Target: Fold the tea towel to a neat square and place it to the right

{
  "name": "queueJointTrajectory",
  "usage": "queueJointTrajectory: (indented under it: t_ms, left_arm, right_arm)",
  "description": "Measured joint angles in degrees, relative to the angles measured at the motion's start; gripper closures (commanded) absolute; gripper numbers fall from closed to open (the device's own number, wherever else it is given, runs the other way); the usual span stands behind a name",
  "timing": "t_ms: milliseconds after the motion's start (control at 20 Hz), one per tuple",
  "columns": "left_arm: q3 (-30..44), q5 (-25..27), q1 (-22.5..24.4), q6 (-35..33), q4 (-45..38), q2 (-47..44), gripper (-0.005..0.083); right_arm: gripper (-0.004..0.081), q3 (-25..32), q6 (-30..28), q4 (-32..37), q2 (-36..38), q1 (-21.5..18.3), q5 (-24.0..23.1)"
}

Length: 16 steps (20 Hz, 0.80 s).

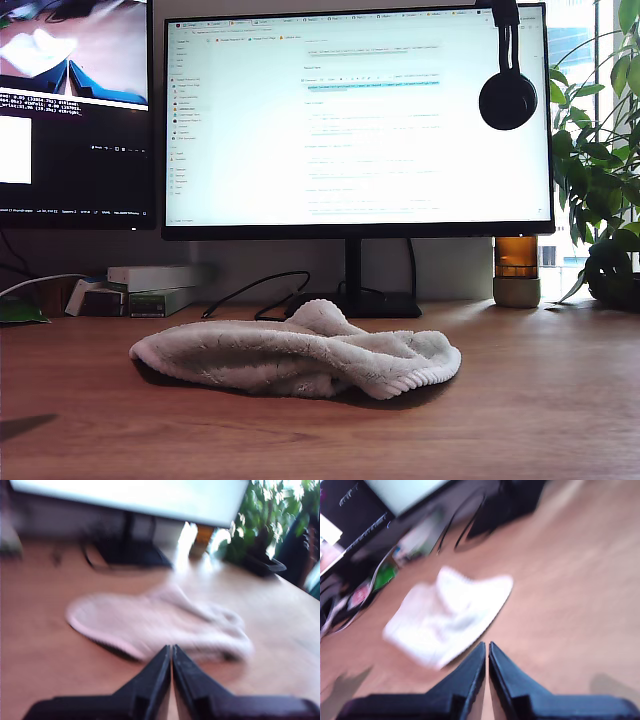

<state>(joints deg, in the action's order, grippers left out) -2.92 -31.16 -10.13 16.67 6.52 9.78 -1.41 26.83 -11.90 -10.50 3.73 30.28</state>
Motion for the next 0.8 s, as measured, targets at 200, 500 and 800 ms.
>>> queueJointTrajectory:
  t_ms: [200, 500, 800]
  left_arm:
    - [0.0, -5.1, 0.0, 2.7, -3.6, 7.7, 0.0796]
    - [0.0, -11.6, 0.0, 9.0, -10.4, 18.6, 0.0796]
    - [-4.2, -15.3, 0.0, 11.8, -13.5, 30.9, 0.0795]
  right_arm:
    - [0.0783, -0.1, 5.5, -0.2, -5.0, 1.7, 4.8]
    - [0.0783, -0.1, 12.2, 1.2, -11.5, 3.6, 12.7]
    - [0.0782, -1.8, 13.4, 1.6, -16.6, 5.7, 14.3]
